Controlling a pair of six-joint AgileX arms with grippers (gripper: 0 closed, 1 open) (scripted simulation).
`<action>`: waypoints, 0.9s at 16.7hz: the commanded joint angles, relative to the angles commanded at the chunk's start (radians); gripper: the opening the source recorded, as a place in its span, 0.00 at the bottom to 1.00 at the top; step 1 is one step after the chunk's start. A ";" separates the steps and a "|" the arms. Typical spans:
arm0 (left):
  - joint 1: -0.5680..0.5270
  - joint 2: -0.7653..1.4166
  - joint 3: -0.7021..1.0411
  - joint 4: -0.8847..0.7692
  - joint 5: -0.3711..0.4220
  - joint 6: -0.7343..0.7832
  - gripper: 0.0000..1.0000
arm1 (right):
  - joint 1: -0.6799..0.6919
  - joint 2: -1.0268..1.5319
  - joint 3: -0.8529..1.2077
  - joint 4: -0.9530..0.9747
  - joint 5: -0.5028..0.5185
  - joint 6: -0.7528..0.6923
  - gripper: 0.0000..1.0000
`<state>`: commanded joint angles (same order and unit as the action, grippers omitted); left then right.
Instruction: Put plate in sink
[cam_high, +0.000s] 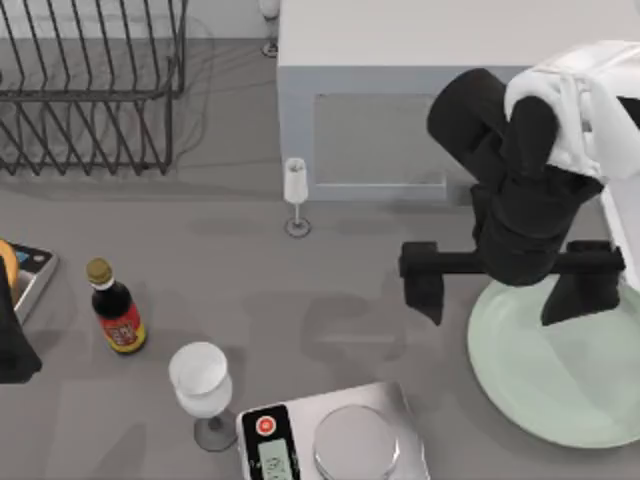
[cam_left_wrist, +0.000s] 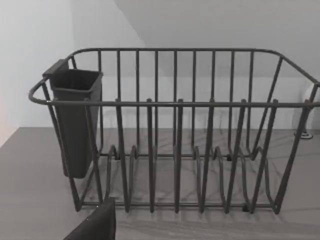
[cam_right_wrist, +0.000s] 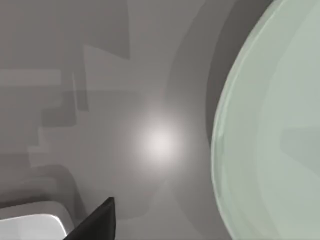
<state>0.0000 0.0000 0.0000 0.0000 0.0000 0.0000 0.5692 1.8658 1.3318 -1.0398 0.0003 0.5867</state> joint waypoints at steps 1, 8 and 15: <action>0.000 0.000 0.000 0.000 0.000 0.000 1.00 | 0.001 0.014 -0.019 0.033 0.000 0.000 1.00; 0.000 0.000 0.000 0.000 0.000 0.000 1.00 | 0.003 0.140 -0.175 0.322 0.002 0.005 1.00; 0.000 0.000 0.000 0.000 0.000 0.000 1.00 | 0.006 0.149 -0.187 0.338 0.001 0.006 0.85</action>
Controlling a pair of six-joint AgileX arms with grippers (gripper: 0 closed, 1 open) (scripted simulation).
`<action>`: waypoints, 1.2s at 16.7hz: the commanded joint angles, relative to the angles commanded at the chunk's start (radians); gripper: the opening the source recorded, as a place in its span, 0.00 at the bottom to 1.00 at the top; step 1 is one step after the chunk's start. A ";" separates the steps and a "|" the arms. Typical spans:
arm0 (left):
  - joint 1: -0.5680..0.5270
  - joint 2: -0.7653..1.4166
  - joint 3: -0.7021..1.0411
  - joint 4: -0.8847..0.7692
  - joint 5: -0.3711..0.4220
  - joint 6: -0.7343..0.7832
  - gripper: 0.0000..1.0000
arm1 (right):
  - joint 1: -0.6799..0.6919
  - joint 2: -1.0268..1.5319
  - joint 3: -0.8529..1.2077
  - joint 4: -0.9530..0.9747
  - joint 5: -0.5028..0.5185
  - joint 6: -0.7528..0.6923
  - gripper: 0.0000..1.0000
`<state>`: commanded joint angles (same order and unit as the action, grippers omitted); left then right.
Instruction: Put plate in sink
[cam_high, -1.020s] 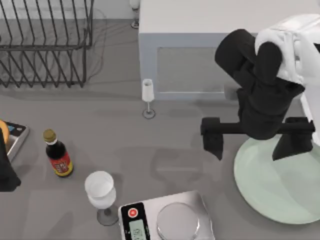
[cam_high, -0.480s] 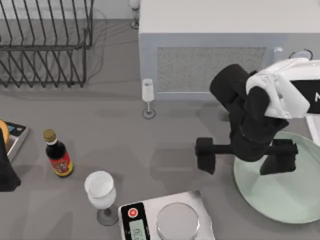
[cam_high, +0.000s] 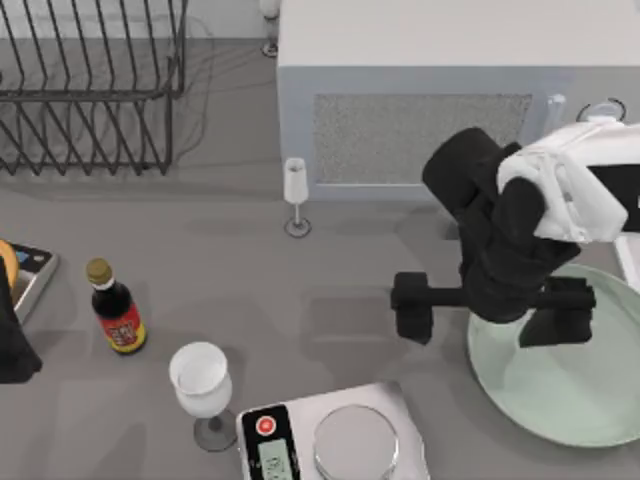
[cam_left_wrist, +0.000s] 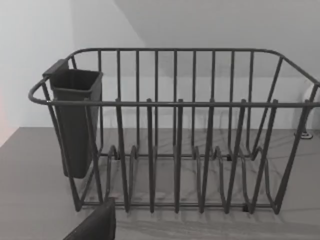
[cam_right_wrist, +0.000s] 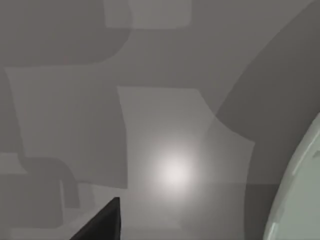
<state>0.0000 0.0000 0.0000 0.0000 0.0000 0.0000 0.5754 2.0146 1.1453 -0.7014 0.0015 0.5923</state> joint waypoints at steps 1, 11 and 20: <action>0.000 0.000 0.000 0.000 0.000 0.000 1.00 | 0.000 0.000 0.000 0.000 0.000 0.000 0.77; 0.000 0.000 0.000 0.000 0.000 0.000 1.00 | 0.000 0.000 0.000 0.000 0.000 0.000 0.02; 0.000 0.000 0.000 0.000 0.000 0.000 1.00 | -0.017 -0.095 0.010 -0.003 0.019 -0.009 0.00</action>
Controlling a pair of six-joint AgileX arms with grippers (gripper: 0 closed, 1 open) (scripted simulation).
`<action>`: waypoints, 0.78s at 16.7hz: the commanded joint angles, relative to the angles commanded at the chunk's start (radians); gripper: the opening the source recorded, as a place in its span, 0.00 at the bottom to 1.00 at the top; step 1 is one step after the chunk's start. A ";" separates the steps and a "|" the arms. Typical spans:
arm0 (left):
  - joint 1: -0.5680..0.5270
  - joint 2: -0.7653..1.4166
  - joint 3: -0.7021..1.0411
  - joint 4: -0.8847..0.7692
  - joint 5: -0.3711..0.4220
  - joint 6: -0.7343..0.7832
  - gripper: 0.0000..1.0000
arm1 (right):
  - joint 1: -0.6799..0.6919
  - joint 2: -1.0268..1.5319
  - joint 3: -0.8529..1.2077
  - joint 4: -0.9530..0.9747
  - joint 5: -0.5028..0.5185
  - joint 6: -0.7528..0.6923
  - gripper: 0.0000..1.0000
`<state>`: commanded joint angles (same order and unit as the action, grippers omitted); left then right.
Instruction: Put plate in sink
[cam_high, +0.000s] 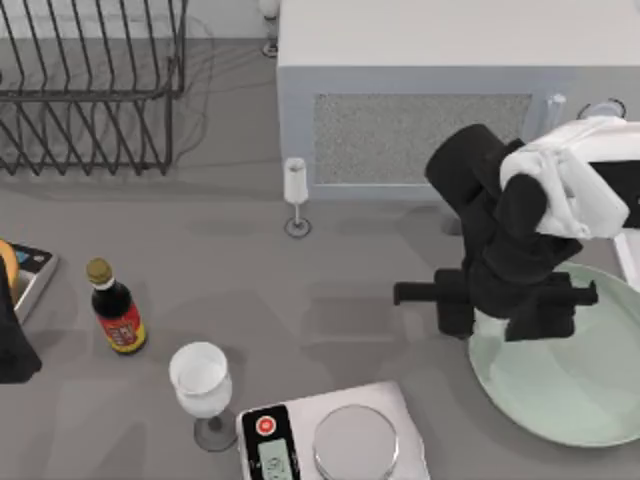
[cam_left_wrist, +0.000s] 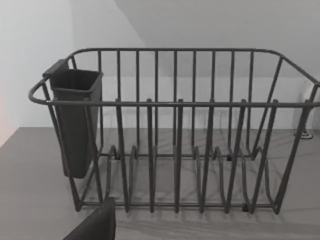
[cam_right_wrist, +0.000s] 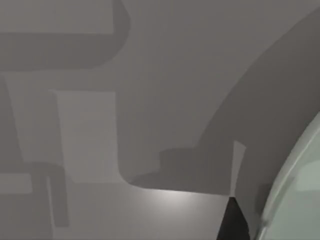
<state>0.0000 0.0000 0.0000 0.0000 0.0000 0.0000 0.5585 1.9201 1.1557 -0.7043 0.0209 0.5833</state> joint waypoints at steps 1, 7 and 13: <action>0.000 0.000 0.000 0.000 0.000 0.000 1.00 | 0.000 0.000 0.002 -0.002 0.000 0.000 0.00; 0.000 0.000 0.000 0.000 0.000 0.000 1.00 | 0.027 0.015 0.225 -0.231 -0.005 0.002 0.00; 0.000 0.000 0.000 0.000 0.000 0.000 1.00 | 0.018 0.016 0.719 -0.733 -0.004 -0.001 0.00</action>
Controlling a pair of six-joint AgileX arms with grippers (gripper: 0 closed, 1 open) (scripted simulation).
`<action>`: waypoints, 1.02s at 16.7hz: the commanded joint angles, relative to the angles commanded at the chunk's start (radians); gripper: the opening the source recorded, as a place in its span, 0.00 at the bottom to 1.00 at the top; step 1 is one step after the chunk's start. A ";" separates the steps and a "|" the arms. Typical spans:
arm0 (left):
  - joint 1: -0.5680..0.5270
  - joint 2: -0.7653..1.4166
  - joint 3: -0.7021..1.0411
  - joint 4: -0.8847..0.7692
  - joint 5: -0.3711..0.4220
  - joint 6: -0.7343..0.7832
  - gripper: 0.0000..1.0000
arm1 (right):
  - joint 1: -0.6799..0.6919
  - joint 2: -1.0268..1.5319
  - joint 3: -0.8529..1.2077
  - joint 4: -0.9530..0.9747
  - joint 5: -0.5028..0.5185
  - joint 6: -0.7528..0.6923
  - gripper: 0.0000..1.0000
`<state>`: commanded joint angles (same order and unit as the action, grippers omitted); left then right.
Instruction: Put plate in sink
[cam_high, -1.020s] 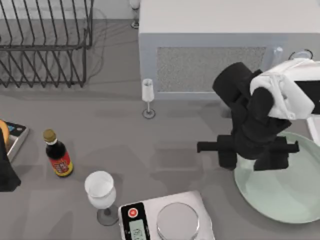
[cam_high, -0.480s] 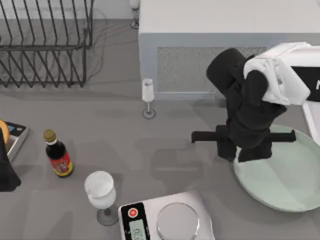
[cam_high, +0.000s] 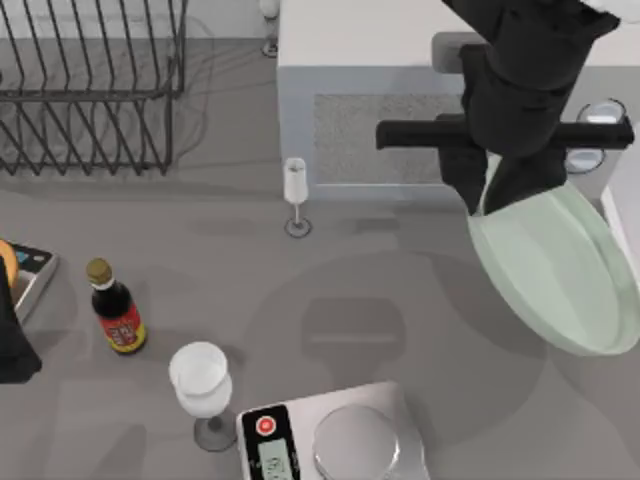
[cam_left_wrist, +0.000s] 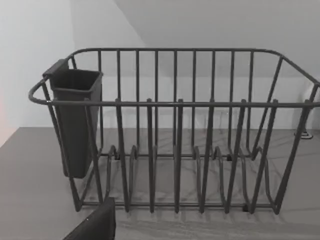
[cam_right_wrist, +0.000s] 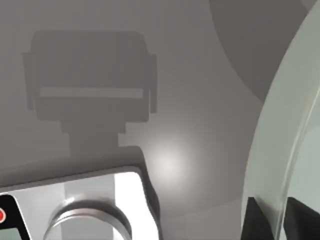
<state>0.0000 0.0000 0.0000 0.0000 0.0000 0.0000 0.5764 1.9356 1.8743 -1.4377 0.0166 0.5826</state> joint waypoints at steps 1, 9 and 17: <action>0.000 0.000 0.000 0.000 0.000 0.000 1.00 | -0.006 -0.002 0.074 -0.073 0.001 -0.001 0.00; 0.000 0.000 0.000 0.000 0.000 0.000 1.00 | -0.029 -0.027 0.298 -0.295 0.003 -0.010 0.00; 0.000 0.000 0.000 0.000 0.000 0.000 1.00 | -0.108 0.001 0.458 -0.315 0.034 -0.081 0.00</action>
<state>0.0000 0.0000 0.0000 0.0000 0.0000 0.0000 0.4688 1.9368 2.3322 -1.7529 0.0511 0.5020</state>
